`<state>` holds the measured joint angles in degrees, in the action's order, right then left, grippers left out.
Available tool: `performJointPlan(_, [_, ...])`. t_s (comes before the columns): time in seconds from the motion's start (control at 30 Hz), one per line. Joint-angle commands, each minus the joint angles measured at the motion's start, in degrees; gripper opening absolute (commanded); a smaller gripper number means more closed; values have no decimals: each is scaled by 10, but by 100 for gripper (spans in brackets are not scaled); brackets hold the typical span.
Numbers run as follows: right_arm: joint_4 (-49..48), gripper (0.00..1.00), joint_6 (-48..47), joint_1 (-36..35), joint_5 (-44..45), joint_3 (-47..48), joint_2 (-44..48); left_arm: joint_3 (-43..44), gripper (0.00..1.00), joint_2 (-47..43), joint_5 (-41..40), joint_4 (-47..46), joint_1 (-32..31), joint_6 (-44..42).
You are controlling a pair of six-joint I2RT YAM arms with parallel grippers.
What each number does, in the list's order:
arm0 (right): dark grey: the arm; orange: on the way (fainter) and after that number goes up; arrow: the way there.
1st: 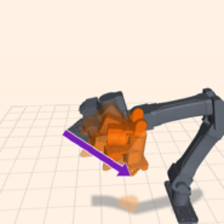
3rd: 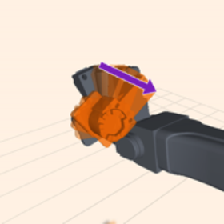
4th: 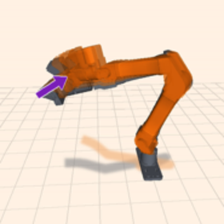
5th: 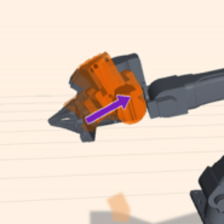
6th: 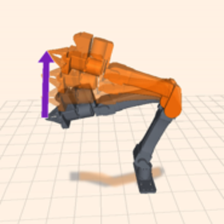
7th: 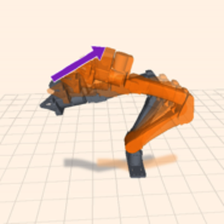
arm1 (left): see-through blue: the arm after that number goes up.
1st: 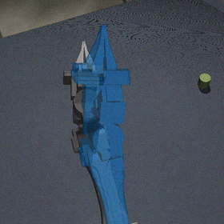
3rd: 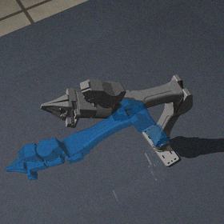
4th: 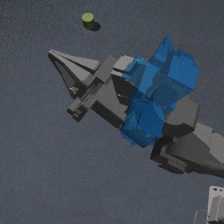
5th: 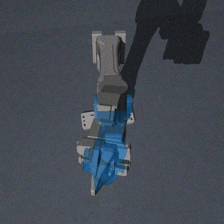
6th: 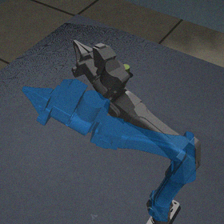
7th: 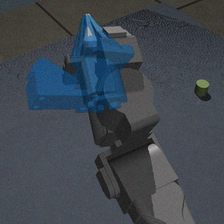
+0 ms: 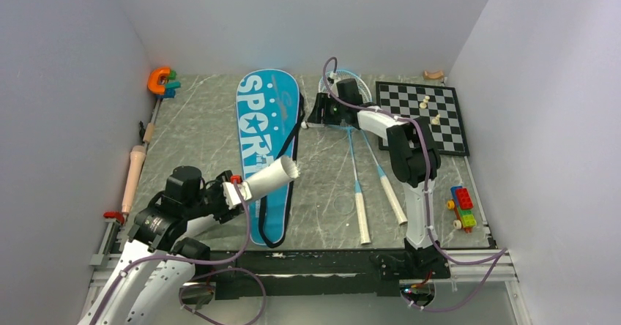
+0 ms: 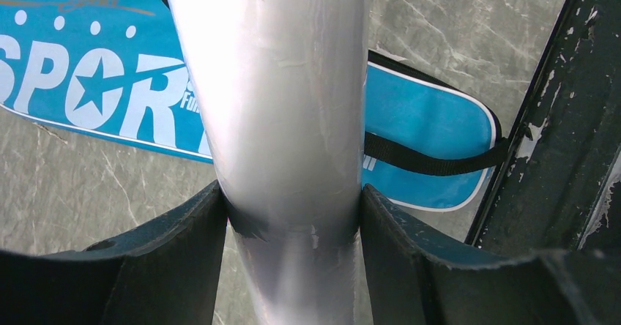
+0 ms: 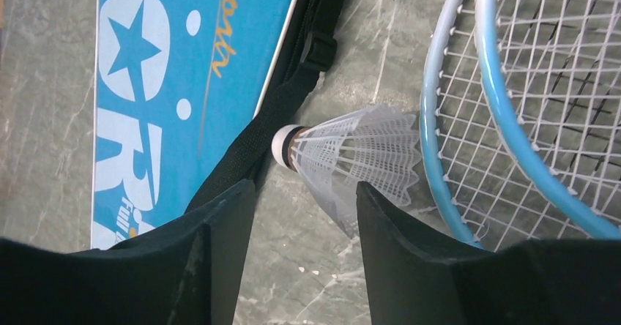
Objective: Pack up the badminton gear
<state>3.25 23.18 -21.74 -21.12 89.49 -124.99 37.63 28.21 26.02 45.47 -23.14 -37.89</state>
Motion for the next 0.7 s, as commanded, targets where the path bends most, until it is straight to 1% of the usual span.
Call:
performJointPlan(0.0, [-60,54,25,-2,-13,-20,26,29,45,-9,6,-10,-2,-2])
performJointPlan(0.03, [-60,51,28,-2,-12,-19,25,30,45,-9,5,-8,-2,-4])
performJointPlan(0.1, [-59,42,33,-3,-10,-15,20,31,45,-10,5,-3,-2,-8])
performJointPlan(0.23, [-66,18,44,-3,-8,-25,31,28,45,-10,5,-1,-2,-14])
performJointPlan(0.33, [-73,3,51,-4,-2,-55,71,23,45,-8,7,-3,-2,-16])
performJointPlan(0.37, [-71,0,51,-4,3,-68,90,20,45,-8,7,-5,-2,-16])
performJointPlan(0.53, [-37,0,38,-15,31,-155,222,-3,45,-3,8,-22,-2,-23])
performJointPlan(0.67, [30,0,27,-55,63,-235,372,-16,45,9,9,-36,-2,-32])
